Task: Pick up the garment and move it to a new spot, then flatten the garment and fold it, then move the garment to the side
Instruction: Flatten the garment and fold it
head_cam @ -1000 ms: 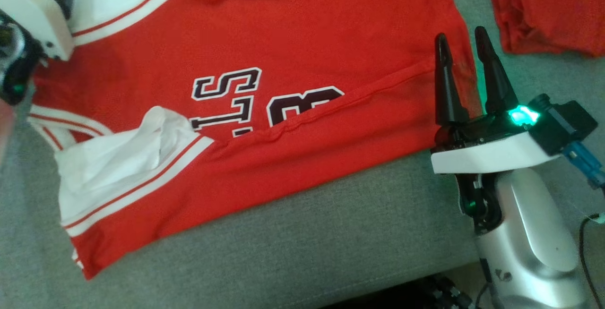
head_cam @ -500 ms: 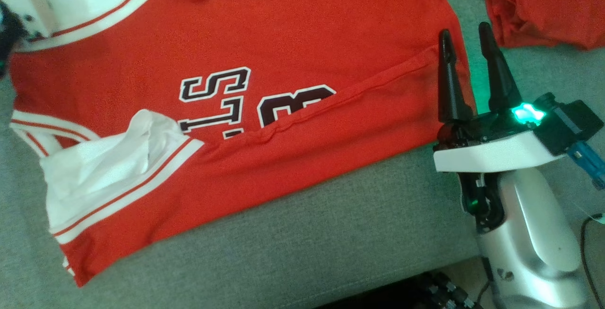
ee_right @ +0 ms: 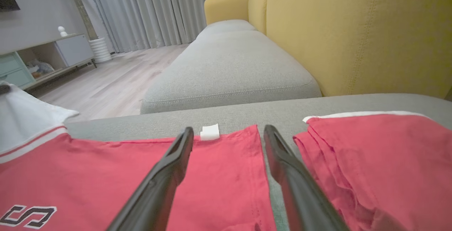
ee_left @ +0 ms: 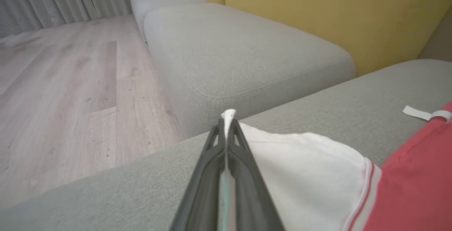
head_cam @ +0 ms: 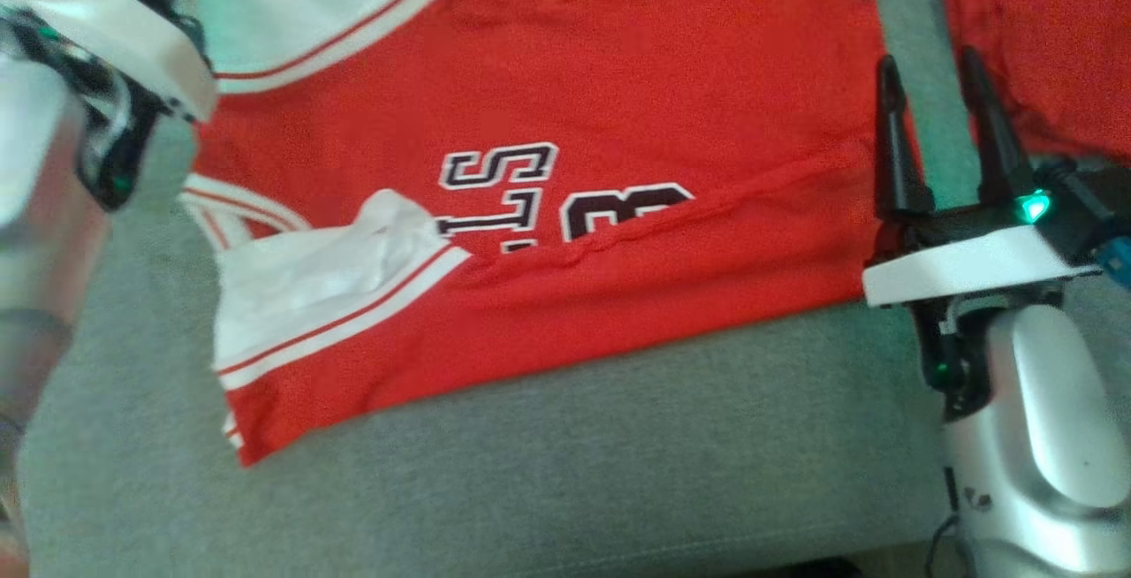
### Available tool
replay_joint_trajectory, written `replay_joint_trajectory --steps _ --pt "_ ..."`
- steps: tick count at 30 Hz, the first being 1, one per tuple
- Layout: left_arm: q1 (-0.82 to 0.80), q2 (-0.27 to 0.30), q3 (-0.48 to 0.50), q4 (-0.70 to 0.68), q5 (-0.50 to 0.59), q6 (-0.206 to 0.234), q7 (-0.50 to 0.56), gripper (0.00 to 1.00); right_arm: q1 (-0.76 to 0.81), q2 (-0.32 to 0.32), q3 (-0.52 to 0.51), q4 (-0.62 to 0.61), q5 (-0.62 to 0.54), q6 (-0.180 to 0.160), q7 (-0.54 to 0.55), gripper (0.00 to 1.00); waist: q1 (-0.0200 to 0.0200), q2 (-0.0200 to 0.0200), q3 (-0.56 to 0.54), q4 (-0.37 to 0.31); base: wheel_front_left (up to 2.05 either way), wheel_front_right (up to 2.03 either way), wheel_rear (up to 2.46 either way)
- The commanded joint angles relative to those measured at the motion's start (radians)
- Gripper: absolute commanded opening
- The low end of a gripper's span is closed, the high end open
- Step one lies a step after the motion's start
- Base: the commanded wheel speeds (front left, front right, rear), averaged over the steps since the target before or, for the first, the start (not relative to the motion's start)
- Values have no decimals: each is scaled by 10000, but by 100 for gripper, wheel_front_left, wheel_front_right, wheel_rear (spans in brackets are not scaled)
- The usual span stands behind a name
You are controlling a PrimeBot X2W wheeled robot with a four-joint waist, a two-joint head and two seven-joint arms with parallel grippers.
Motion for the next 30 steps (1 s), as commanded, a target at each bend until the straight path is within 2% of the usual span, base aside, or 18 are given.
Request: replay_joint_trajectory --steps 1,9,13,17,23,30 --pt "-4 345 180 -309 77 20 -227 0 -192 -31 11 -355 -148 -9 189 100 1 0 -452 558 0 0 0" --pt "1195 367 -218 -2276 296 395 -668 0 -1265 -33 -1072 312 -1131 -9 2202 100 1 0 -778 1535 0 0 0" --pt "1790 557 -396 -3651 317 744 -453 0 -2250 -132 -1644 1391 -1591 -9 3198 100 1 0 -697 1863 0 0 0" --pt "2178 727 -569 -4842 323 1031 -105 0 -3292 -369 -2264 2746 -2109 -9 3738 100 1 0 -537 2113 0 0 0" --pt "2366 947 -625 -5932 259 1301 273 0 -4502 -889 -2821 4685 -3213 -9 3914 100 1 0 -206 2393 0 0 0" --pt "2321 974 -631 -6281 232 1421 400 0 -5283 -1124 -3382 6445 -4166 -9 3656 100 1 0 -26 2544 0 0 0"
